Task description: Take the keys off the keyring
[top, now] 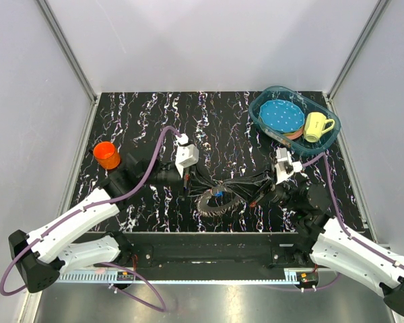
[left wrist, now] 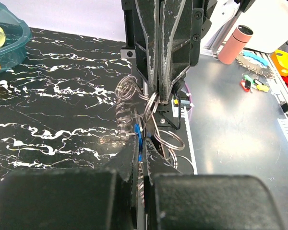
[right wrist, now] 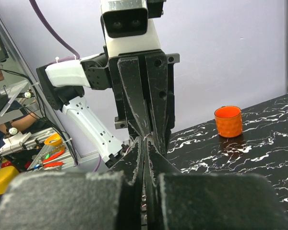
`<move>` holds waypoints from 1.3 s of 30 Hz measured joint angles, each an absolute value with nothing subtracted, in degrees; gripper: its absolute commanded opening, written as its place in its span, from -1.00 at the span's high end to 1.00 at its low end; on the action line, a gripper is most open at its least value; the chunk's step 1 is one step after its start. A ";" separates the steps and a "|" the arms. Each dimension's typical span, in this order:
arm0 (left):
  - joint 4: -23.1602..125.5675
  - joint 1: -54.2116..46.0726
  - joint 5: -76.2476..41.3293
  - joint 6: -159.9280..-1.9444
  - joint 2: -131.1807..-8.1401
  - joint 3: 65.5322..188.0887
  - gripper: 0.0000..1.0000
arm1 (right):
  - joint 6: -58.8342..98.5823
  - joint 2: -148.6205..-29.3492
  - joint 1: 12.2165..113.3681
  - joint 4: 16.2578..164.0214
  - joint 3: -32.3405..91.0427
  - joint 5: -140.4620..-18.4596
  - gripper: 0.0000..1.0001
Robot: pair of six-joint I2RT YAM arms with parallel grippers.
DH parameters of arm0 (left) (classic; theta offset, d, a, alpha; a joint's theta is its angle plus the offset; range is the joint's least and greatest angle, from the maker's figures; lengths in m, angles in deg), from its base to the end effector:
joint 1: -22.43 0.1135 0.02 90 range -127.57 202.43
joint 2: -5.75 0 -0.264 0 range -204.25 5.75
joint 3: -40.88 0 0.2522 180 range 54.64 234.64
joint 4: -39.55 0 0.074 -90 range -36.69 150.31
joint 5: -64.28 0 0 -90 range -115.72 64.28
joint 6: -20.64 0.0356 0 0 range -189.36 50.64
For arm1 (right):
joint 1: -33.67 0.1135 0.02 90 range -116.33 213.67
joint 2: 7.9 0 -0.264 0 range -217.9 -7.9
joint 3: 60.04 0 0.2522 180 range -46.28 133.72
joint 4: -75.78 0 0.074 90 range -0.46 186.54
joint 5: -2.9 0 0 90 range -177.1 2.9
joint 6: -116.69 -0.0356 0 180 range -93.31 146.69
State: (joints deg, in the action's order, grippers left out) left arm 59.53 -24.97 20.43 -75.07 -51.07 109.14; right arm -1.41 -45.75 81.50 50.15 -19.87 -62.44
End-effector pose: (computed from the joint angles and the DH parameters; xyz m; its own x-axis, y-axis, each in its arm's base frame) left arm 0.1302 -0.1795 0.3698 -0.1988 0.1143 -0.9734 0.9777 -0.0449 -0.2050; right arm 0.0947 0.1267 0.3355 -0.1562 0.4651 -0.8713 -0.9606 0.1336 0.2436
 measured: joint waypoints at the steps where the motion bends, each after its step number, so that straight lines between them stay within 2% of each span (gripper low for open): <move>1: 59.35 -24.97 20.41 -75.31 -51.07 108.97 1.00 | -1.32 -45.92 81.50 49.82 -19.85 -62.52 1.00; 11: 58.94 -24.97 18.29 -76.41 -51.07 107.15 1.00 | -1.17 -47.89 81.50 47.70 -20.28 -62.72 1.00; 18: 59.98 -24.92 11.03 -76.51 -51.07 106.63 1.00 | -0.53 -46.95 81.50 47.94 -20.28 -64.10 1.00; 39: 64.47 -18.32 -3.72 -78.24 -47.97 103.96 1.00 | 5.45 -36.57 81.50 64.62 -20.22 -74.33 1.00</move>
State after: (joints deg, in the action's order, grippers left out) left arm 64.47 -18.32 -3.72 -78.24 -47.97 103.96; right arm 5.45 -36.57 81.50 64.62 -20.22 -74.33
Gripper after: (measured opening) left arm 0.012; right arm 0.009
